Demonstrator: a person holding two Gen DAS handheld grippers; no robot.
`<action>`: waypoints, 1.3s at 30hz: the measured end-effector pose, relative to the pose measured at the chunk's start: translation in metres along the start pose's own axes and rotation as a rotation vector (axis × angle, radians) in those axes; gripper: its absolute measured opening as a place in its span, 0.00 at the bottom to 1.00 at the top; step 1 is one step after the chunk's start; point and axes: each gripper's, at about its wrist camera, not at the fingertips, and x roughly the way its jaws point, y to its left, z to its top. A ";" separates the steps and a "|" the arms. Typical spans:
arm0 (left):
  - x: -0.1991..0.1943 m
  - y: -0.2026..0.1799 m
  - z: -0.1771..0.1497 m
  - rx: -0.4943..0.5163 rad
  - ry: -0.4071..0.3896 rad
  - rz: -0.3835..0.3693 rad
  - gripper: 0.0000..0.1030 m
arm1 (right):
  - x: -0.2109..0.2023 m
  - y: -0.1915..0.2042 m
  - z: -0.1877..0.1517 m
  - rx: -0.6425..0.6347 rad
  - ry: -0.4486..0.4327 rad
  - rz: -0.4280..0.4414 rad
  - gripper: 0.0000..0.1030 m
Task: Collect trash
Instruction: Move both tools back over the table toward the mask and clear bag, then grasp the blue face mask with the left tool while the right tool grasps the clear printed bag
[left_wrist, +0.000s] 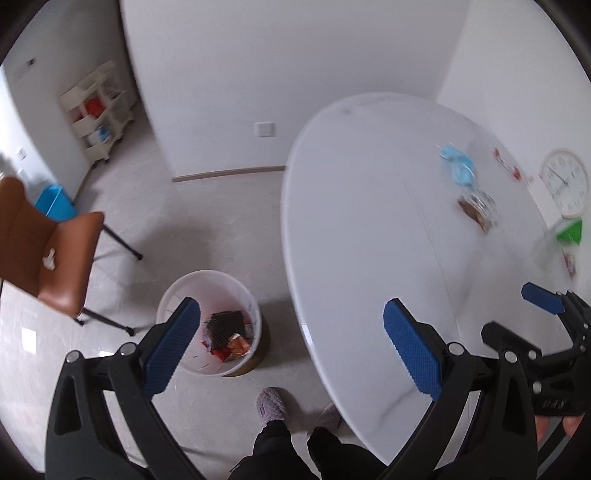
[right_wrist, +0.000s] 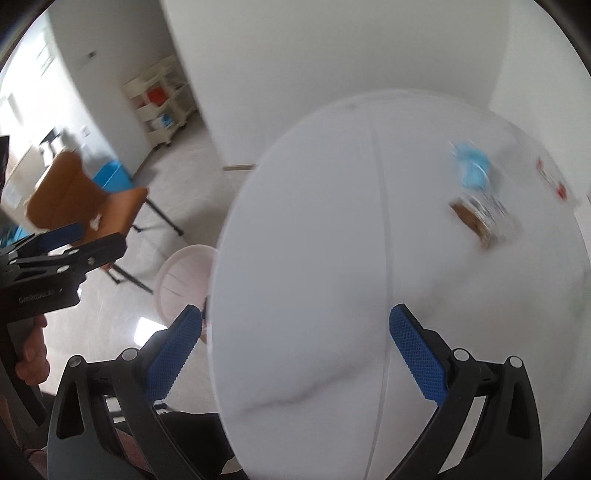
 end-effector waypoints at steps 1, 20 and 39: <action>0.002 -0.006 0.001 0.012 0.004 -0.005 0.92 | -0.001 -0.008 -0.003 0.023 -0.002 -0.004 0.98; 0.054 -0.097 0.052 0.177 0.068 -0.075 0.92 | 0.049 -0.160 0.052 0.007 0.002 -0.182 0.98; 0.138 -0.199 0.163 0.350 0.003 -0.140 0.92 | 0.185 -0.269 0.109 -0.143 0.196 -0.095 0.82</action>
